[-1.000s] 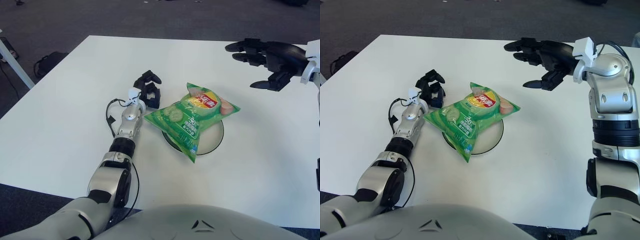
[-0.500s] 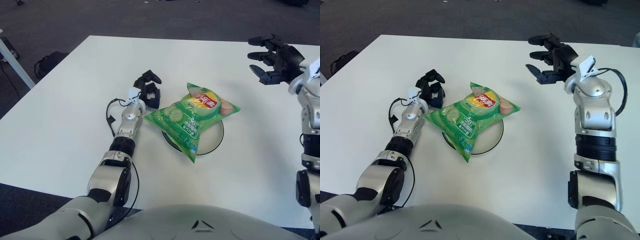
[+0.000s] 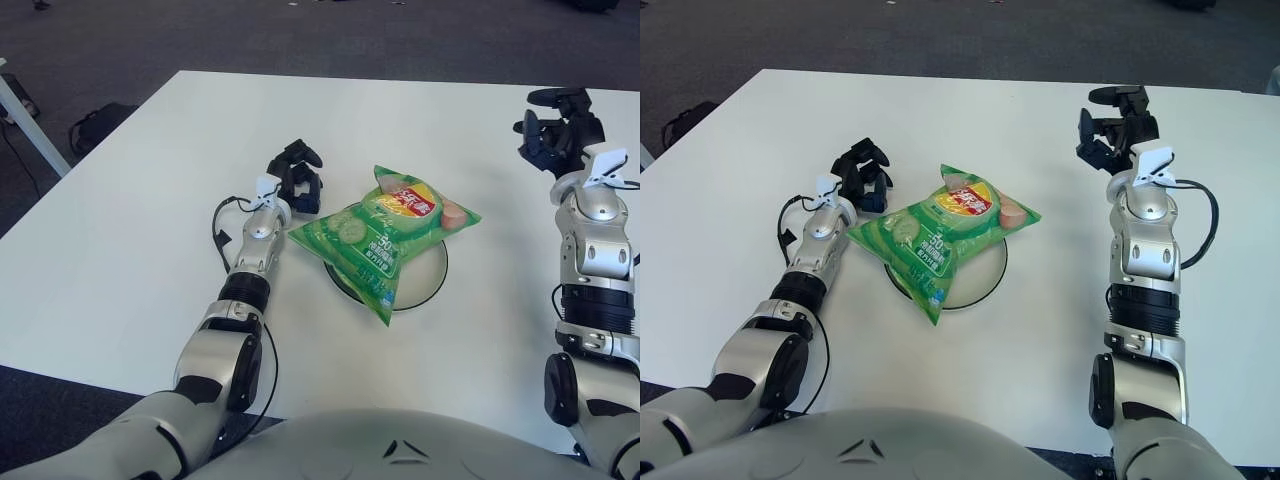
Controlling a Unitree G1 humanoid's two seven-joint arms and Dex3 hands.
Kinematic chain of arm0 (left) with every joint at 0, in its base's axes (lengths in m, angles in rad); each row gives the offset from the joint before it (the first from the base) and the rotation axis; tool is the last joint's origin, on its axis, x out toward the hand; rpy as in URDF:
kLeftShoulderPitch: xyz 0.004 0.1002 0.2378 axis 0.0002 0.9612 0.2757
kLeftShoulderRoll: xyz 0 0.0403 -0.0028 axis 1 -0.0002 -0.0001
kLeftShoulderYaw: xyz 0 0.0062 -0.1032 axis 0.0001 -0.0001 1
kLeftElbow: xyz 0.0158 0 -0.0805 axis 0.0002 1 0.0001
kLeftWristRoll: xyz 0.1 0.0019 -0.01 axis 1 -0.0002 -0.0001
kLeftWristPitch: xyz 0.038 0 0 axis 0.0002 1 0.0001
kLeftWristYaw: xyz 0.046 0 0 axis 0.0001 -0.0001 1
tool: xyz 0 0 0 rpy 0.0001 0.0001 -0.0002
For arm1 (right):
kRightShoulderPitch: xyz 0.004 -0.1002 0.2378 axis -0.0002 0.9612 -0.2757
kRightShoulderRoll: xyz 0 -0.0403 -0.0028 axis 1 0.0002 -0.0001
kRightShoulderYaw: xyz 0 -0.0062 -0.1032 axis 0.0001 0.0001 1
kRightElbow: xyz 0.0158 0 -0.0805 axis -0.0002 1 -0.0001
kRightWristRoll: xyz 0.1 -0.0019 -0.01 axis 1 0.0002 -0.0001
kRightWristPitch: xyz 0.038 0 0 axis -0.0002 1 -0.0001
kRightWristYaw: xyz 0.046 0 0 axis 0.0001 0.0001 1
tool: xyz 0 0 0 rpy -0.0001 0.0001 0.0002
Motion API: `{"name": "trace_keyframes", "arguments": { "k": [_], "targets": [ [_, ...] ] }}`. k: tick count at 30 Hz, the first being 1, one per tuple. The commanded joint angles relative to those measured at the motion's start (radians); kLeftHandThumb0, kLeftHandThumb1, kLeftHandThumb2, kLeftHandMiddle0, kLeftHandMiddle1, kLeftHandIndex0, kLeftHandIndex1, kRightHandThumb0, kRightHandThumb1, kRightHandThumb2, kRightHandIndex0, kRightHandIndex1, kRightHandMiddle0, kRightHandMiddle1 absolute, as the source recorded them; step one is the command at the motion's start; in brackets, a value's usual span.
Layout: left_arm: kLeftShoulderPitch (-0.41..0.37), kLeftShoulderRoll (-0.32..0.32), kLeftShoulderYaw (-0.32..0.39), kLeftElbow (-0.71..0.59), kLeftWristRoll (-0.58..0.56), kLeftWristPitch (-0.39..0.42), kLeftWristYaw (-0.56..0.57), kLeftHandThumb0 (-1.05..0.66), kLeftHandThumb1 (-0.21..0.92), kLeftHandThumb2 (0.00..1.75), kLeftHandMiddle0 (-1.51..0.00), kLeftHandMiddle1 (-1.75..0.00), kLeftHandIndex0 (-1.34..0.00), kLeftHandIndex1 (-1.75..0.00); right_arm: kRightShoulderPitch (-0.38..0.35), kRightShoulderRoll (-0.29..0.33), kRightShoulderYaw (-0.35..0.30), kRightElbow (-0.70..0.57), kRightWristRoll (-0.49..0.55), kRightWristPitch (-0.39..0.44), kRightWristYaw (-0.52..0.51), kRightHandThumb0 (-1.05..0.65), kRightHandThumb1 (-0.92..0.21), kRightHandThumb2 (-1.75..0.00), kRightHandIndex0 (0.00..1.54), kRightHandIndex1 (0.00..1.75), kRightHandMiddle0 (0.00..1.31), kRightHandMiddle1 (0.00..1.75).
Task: Put the snack into the plate.
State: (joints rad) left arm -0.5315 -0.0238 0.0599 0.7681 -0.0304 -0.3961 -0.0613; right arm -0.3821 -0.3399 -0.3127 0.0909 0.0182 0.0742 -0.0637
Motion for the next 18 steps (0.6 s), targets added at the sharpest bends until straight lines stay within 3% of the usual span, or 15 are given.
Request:
{"name": "trace_keyframes", "arguments": {
  "k": [1,5,13,18],
  "targets": [
    [0.074,0.008,0.004,0.053,0.006,0.001,0.008,-0.01,0.14,1.52,-0.63,-1.75,-0.62,-1.75,0.033,0.033,-0.026,0.026,0.013,-0.024,-0.037,-0.63,-0.92,-0.80,0.32,1.49,0.09,1.73],
    [0.074,0.007,0.007,0.048,0.002,-0.002,0.005,-0.01,0.15,1.52,-0.63,-1.75,-0.62,-1.75,0.065,0.063,-0.050,0.026,0.033,-0.050,-0.063,-0.65,-0.92,-0.81,0.38,1.53,0.12,1.74],
    [0.073,0.006,0.005,0.044,0.012,-0.004,0.019,-0.01,0.15,1.51,-0.62,-1.75,-0.61,-1.75,0.136,0.124,-0.067,0.064,0.062,-0.118,-0.086,-0.65,-0.92,-0.89,0.48,1.52,0.05,1.75],
    [0.068,0.007,0.005,0.052,0.012,-0.005,0.024,-0.01,0.16,1.51,-0.62,-1.75,-0.61,-1.75,0.180,0.159,-0.056,0.082,0.065,-0.148,-0.089,-0.64,-0.92,-0.94,0.51,1.53,0.12,1.75]
  ]
}}
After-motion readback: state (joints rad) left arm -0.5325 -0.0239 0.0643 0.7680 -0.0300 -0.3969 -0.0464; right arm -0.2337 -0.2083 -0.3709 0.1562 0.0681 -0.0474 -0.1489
